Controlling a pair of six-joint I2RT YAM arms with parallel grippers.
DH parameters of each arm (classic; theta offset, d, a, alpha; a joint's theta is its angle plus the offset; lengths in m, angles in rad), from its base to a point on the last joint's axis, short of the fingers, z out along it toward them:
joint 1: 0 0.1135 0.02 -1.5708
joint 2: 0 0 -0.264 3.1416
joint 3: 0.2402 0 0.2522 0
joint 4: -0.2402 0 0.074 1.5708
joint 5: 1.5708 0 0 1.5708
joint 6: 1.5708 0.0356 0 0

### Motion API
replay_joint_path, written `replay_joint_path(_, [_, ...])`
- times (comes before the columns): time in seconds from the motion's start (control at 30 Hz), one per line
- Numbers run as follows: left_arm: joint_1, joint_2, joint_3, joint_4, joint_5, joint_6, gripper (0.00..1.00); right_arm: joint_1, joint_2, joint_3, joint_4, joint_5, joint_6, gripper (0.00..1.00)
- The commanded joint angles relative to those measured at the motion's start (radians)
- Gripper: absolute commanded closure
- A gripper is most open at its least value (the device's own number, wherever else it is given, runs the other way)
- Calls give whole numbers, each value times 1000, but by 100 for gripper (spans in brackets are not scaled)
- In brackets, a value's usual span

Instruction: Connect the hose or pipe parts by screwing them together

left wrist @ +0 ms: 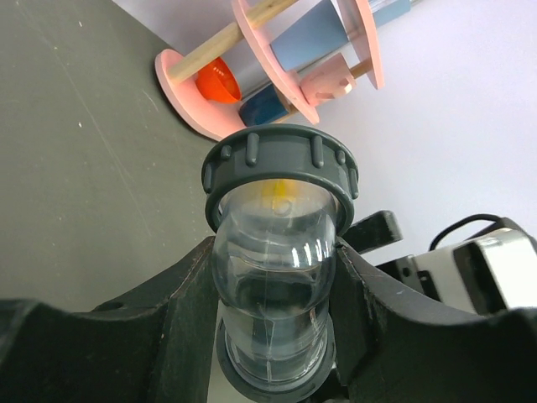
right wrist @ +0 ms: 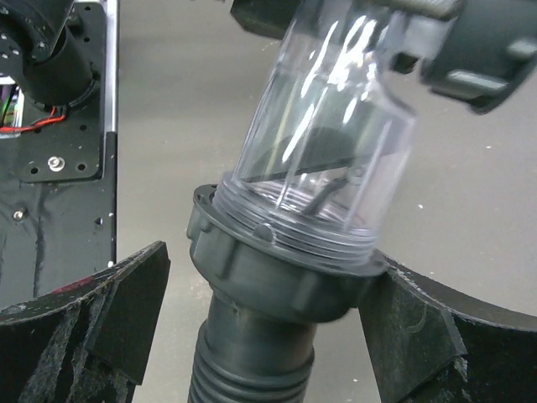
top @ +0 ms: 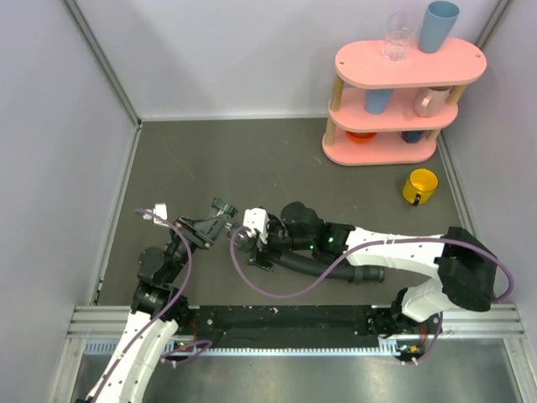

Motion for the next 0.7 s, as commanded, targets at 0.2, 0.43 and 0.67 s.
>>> replay_joint_path(0.2, [-4,-23,32,114,4,-35,100,13,74,64,44,-96,26,13])
replay_joint_path(0.43, [-4,-29,26,105,0,-27,100,-5,40,44,33,-73,34,12])
replay_joint_path(0.67, [-4,-36,23,98,-6,-21,100,-25,-87,-2,-51,16,17,9])
